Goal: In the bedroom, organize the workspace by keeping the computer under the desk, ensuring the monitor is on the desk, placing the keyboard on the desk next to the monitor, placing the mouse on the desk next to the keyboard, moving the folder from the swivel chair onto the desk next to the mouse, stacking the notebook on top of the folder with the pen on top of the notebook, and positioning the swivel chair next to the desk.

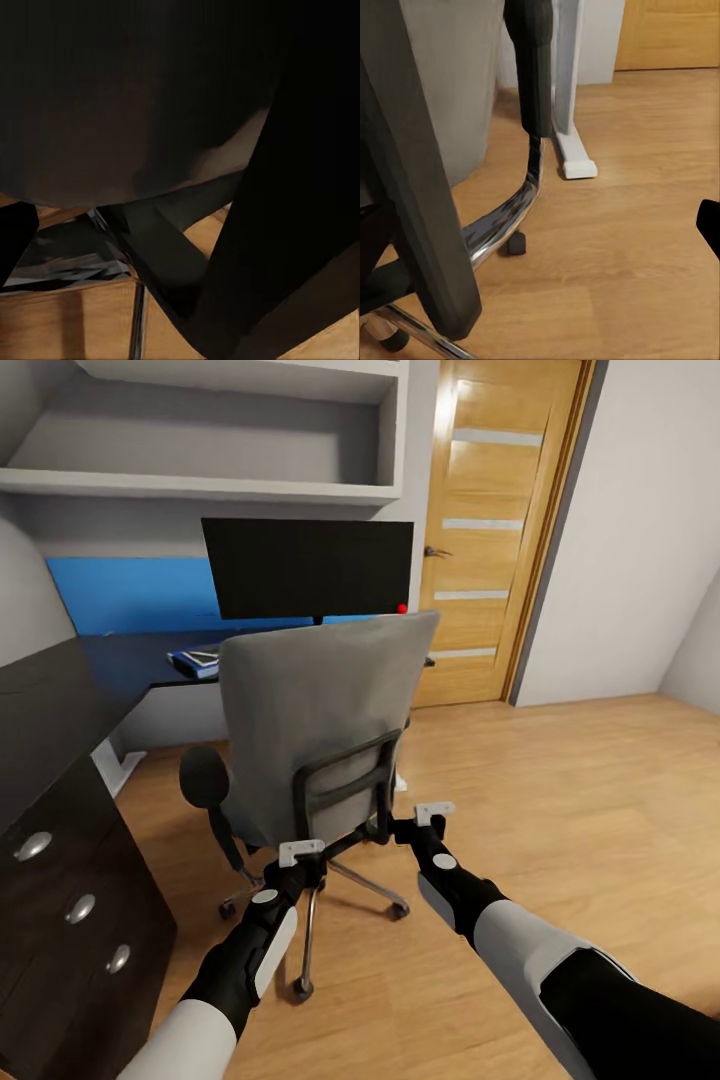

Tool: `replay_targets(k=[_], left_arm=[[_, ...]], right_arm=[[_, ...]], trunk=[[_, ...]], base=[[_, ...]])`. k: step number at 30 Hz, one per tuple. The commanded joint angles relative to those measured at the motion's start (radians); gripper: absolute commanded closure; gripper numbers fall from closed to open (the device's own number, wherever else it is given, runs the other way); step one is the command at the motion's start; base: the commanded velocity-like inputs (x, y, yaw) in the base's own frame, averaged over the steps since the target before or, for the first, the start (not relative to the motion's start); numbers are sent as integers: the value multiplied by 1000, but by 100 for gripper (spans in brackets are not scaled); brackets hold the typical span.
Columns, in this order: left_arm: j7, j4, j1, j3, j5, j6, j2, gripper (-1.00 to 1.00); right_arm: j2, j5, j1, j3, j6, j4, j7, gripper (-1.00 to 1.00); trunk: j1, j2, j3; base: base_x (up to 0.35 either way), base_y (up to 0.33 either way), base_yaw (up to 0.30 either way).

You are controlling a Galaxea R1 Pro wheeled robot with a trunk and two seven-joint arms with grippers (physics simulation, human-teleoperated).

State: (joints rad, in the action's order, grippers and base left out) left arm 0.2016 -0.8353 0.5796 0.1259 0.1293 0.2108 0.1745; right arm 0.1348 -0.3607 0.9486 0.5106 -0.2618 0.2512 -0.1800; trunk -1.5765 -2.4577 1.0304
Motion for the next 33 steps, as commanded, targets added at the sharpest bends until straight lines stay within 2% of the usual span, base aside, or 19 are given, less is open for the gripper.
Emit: replay_targets(k=[1,10,21,27,33], left_arm=[[9,-1,0,1,6,5,0,-100],[9,-1,0,1,6,5,0,-100],[9,-1,0,1,6,7,0,-100],[9,0,0,1,6,7,0,-100],[9,0,0,0,7,8,0,-100]], right_arm=[[0,-8,1,8,-4,-1,-6,-100],[-1,-8,1,8,-4,-1,-6,-100],[-1,-8,1,8,-4,-1,-6,-100],[-1,-8,1,7,-4,-1,-6,-100],[-1,-8,1,7,-4,-1,-6,-100]], trunk=[[0,0,1],[0,0,1],[0,0,1],[0,0,1],[0,0,1]], base=[[329,0,0],[316,78,0],[209,81,0],[42,5,0],[-228,0,0]])
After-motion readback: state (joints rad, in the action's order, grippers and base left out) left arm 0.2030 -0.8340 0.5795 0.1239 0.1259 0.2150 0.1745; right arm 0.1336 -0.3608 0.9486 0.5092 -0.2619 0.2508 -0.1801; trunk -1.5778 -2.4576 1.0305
